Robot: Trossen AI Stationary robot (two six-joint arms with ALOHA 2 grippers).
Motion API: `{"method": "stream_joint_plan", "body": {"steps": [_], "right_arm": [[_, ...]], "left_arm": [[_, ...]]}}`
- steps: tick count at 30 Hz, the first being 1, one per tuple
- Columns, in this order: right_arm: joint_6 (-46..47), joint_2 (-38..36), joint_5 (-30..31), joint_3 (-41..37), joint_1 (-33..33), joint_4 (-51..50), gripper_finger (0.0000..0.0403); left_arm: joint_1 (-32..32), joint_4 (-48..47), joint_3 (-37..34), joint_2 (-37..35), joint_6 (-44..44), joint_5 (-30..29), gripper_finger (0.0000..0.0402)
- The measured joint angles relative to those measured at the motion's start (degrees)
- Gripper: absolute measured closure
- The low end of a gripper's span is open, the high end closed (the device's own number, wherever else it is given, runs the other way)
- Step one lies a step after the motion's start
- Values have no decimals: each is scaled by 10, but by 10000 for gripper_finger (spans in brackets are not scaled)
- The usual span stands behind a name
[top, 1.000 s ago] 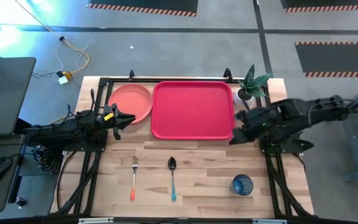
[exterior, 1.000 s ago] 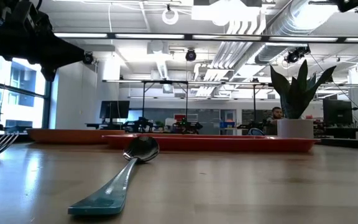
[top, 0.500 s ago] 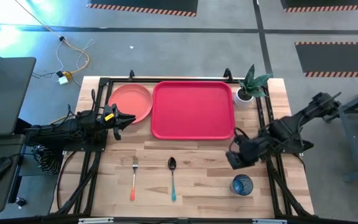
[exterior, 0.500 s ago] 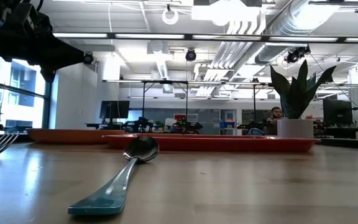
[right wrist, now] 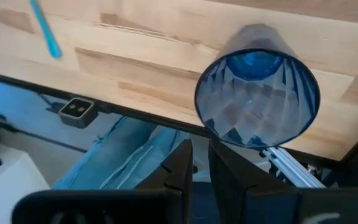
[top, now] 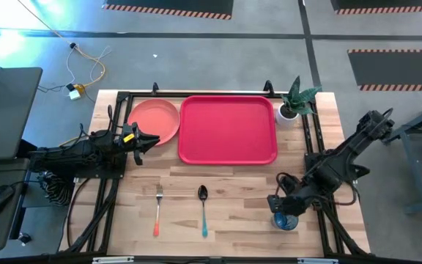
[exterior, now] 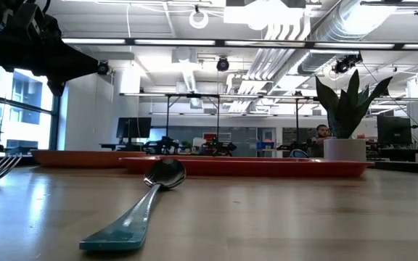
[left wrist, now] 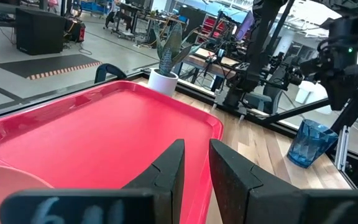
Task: Pick and place plate/cup/fork/spoon on tray
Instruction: Put the cup on the top left of the serving tray
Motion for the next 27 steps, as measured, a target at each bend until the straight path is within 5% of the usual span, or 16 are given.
{"method": "stream_joint_plan", "body": {"steps": [14,27], "right_arm": [[-13,53,0,0,21,10,356],[-14,100,-1,0,21,36,268]], "left_arm": [[0,0,0,0,0,0,339],[0,0,0,0,0,-13,339]]}}
